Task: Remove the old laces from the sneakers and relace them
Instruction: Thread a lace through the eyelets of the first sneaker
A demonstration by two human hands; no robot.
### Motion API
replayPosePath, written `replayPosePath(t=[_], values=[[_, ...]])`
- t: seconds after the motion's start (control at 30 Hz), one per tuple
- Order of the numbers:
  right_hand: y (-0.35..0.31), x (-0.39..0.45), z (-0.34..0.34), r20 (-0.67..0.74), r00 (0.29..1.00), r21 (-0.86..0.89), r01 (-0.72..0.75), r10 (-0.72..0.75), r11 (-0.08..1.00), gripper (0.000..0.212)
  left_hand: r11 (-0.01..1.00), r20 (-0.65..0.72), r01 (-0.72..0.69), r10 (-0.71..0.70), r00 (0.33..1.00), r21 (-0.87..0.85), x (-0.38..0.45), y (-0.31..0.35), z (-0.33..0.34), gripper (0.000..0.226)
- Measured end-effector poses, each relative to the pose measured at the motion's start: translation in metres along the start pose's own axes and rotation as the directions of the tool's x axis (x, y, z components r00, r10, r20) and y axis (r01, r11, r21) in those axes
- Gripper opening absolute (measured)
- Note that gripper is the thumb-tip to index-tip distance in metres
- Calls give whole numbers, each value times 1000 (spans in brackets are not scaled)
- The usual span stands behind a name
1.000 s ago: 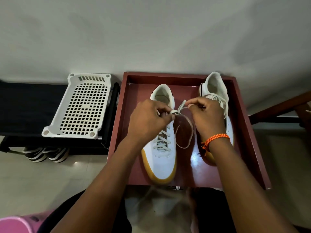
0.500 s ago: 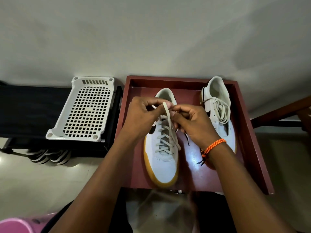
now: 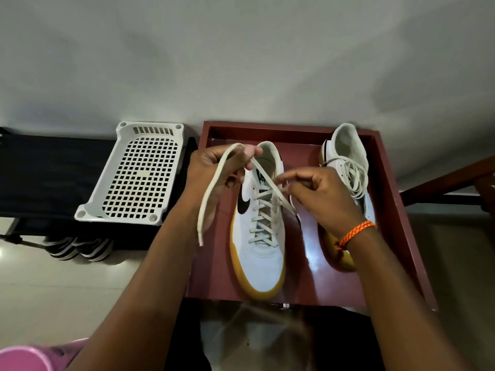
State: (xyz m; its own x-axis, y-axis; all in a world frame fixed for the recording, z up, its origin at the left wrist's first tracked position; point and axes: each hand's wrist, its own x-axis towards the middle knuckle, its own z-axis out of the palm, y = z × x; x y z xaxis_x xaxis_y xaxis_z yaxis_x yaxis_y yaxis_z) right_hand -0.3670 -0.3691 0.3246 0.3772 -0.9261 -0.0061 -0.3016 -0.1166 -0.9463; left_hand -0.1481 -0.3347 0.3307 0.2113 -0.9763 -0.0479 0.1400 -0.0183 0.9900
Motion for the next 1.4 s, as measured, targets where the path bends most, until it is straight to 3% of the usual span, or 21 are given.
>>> replayPosePath(t=[0.07,0.13,0.2,0.33,0.47,0.53,0.63,0.7,0.73,0.9,1.07,1.27,1.4], values=[[-10,1,20,-68,997,107,46,-38,993,20,998,50,51,-50,998,-24,-3,0,6,22],[-12,3,35,-56,996,89,74,-69,993,14,995,95,87,-83,992,-40,-6,1,10,17],[-9,2,35,-15,997,51,74,-74,996,23,998,92,68,-68,993,5,-5,0,10,17],[-9,-3,6,253,965,-43,-58,68,997,26,999,19,54,-54,998,7,-2,-2,4,23],[2,-13,-23,465,827,-351,-156,316,923,31,999,-50,37,-37,998,2,0,-3,-2,27],[6,-10,-26,402,856,-386,-165,326,908,39,998,-29,61,-60,998,16,-1,-3,-2,24],[4,-2,-8,-8,998,-324,-61,62,944,42,994,35,91,-93,995,59,-3,-2,4,22],[-3,3,13,-252,962,-240,45,-107,970,39,989,82,87,-97,992,119,-5,-2,8,19],[-6,5,24,-286,946,-229,88,-153,970,38,984,116,81,-100,988,158,-5,-3,11,19],[-3,6,46,-301,911,-289,194,-281,937,18,931,202,20,-100,974,366,-6,-12,18,24],[-4,6,37,-397,875,-233,196,-277,952,13,908,220,10,-112,969,419,-7,-7,15,11],[0,7,30,-366,876,-492,103,-313,864,15,856,-142,137,-75,987,498,0,-10,1,19],[-2,2,37,-243,920,-660,76,-308,748,9,657,-301,269,-67,951,705,-3,-10,-4,23]])
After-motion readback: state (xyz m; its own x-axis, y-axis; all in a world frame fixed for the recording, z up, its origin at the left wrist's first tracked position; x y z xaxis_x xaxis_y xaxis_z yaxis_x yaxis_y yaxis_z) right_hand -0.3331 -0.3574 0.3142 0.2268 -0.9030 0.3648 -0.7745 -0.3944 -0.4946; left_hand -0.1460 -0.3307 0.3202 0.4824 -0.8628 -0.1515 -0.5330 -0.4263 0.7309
